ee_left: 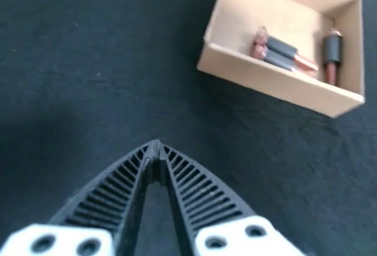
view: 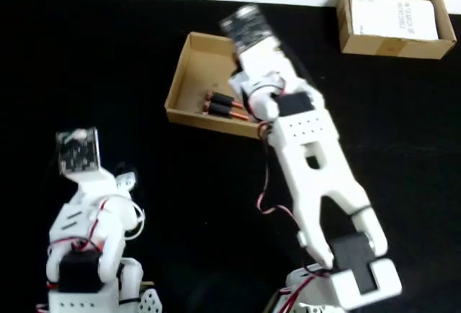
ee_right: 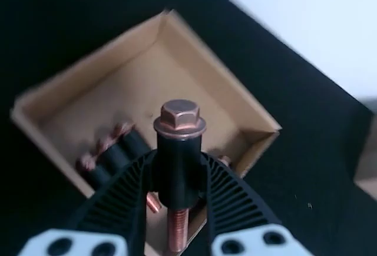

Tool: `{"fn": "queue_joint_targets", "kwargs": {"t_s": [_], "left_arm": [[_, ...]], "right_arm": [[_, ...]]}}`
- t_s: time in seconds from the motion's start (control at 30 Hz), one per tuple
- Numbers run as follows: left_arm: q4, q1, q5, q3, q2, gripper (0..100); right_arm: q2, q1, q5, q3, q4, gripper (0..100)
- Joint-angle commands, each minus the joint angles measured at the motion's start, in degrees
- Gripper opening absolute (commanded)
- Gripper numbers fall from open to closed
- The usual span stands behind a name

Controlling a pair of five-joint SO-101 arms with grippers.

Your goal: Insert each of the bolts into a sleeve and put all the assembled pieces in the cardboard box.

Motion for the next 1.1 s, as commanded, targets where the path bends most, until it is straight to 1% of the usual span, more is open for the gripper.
{"fn": "queue_joint_targets", "kwargs": {"t_s": [0.0,0.1,0.17,0.27,0.37,0.53,0.7,0.8,0.83,0.87,0.93,1.07], "left_arm": [[-1.4,-4.8,0.4,2.2,-0.6,1],[-3.8,-7.6,0.4,4.8,-0.1,1],[-6.8,-8.7,0.4,8.2,-0.1,1],[-11.9,-9.9,0.4,13.9,-0.3,1],[-15.3,-10.1,0.4,18.9,-2.0,1],[-15.5,-9.5,0.4,18.9,-2.1,1],[-14.2,-9.5,0.4,18.9,-2.1,1],[-13.0,-9.0,0.4,18.9,-2.1,1],[-12.7,-8.5,0.2,18.9,-2.1,1],[-12.3,-8.2,0.2,18.9,-2.1,1],[-12.1,-8.2,0.2,18.9,-2.1,1],[-12.1,-8.2,0.1,18.9,-2.1,1]], "right_arm": [[2.2,-2.7,8.2,-3.8,0.0,0.6],[5.7,-3.9,13.5,-3.8,0.0,0.6],[8.0,-4.0,18.5,-3.8,-0.7,0.6],[11.5,-4.0,25.2,-3.8,-5.0,0.6],[14.1,-4.0,29.3,-3.8,-8.5,0.6],[18.1,-4.0,32.8,-3.8,-11.9,0.6],[19.9,-4.2,32.8,-3.8,-10.2,2.5],[19.9,-4.7,32.4,-3.8,-7.6,13.0],[19.8,-5.0,32.4,-3.8,-6.9,15.8],[19.8,-5.2,32.4,-3.8,-6.4,16.5],[19.4,-5.5,29.7,-3.9,-6.0,14.6],[13.8,-6.5,17.7,-3.9,-5.8,2.9]]}}
